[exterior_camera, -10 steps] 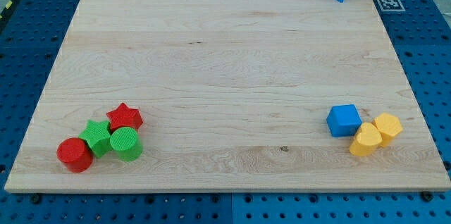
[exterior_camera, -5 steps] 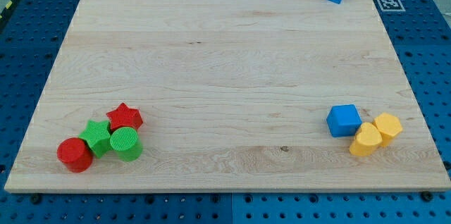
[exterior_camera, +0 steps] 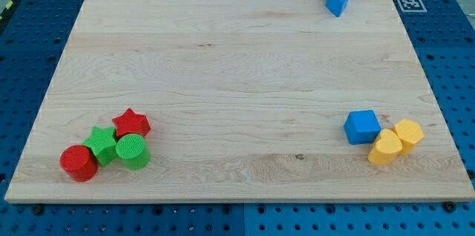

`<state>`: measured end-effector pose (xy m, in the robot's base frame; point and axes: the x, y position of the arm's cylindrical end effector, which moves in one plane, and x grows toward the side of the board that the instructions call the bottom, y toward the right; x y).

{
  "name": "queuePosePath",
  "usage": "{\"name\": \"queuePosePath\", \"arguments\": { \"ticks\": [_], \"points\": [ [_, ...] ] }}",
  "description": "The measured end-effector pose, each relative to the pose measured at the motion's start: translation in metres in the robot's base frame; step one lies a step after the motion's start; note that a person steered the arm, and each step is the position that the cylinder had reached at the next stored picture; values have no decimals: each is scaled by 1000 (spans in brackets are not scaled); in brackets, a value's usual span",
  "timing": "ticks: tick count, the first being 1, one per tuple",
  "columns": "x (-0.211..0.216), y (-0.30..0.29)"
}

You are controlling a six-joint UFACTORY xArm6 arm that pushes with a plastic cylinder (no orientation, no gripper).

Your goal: Place the triangle diagonal above the cube

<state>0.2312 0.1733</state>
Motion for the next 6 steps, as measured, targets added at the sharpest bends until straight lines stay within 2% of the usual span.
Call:
{"name": "queuePosePath", "arguments": {
  "ticks": [2,6],
  "points": [
    [33,-11],
    [29,37]
  ]
}}
